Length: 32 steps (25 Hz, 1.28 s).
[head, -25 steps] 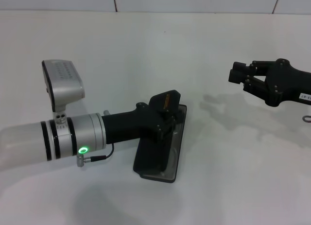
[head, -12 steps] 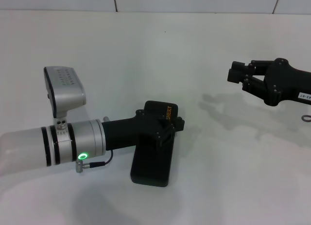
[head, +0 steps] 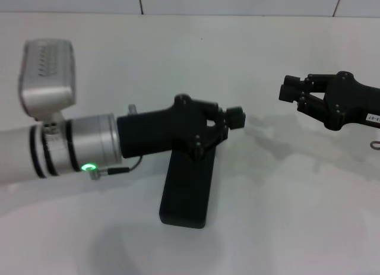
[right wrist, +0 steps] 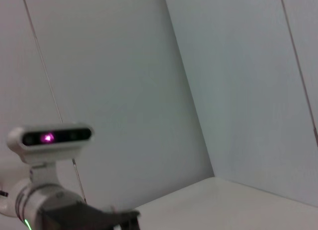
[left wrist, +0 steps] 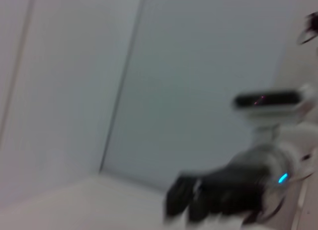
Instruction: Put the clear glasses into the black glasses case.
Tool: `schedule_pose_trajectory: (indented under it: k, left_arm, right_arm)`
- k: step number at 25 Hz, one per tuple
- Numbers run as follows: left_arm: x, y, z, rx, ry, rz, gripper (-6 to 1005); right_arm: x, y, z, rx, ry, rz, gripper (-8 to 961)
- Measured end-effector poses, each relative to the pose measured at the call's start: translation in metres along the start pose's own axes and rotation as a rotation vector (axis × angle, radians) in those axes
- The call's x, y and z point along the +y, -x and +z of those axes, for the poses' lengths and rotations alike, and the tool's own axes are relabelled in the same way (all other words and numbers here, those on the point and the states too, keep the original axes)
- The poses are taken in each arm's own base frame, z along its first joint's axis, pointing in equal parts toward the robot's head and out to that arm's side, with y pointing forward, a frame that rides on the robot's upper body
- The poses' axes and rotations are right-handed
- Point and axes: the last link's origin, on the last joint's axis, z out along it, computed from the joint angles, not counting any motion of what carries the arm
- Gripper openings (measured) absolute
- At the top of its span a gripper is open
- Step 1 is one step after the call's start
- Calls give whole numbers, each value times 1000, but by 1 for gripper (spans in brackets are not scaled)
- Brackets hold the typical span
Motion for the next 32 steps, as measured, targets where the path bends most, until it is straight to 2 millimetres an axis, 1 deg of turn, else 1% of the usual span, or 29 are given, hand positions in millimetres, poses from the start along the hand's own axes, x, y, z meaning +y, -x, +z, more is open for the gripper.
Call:
schedule_pose_trajectory:
  k: [3, 6, 8, 10, 12, 16, 19, 20, 26, 32]
  left_arm:
    - [5, -13, -8, 27, 0, 65, 135]
    - [7, -17, -19, 43, -30, 68, 137]
    - [6, -20, -34, 47, -49, 66, 138]
    - [6, -21, -42, 42, -43, 68, 139]
    - [6, -22, -60, 22, -36, 56, 218]
    - [6, -19, -88, 16, -72, 33, 375]
    - [12, -16, -104, 47, -93, 48, 554]
    - [17, -15, -109, 65, -89, 62, 613]
    - [26, -14, -114, 82, -61, 69, 760]
    - [29, -1, -113, 35, -64, 61, 760]
  right_arm:
    - [0, 1, -2, -2, -2, -5, 195]
    - [-1, 2, -4, -1, -4, -10, 195]
    - [0, 4, -5, -2, 6, -21, 195]
    - [3, 8, -7, 0, 39, -50, 195]
    - [8, 10, -7, 13, 78, -92, 194]
    - [18, 17, -6, 74, 189, -204, 194]
    - [23, 21, -4, 107, 230, -248, 211]
    - [24, 22, -4, 110, 232, -250, 253]
    - [28, 18, 0, 123, 249, -241, 490]
    - [37, 10, 3, 152, 300, -273, 689]
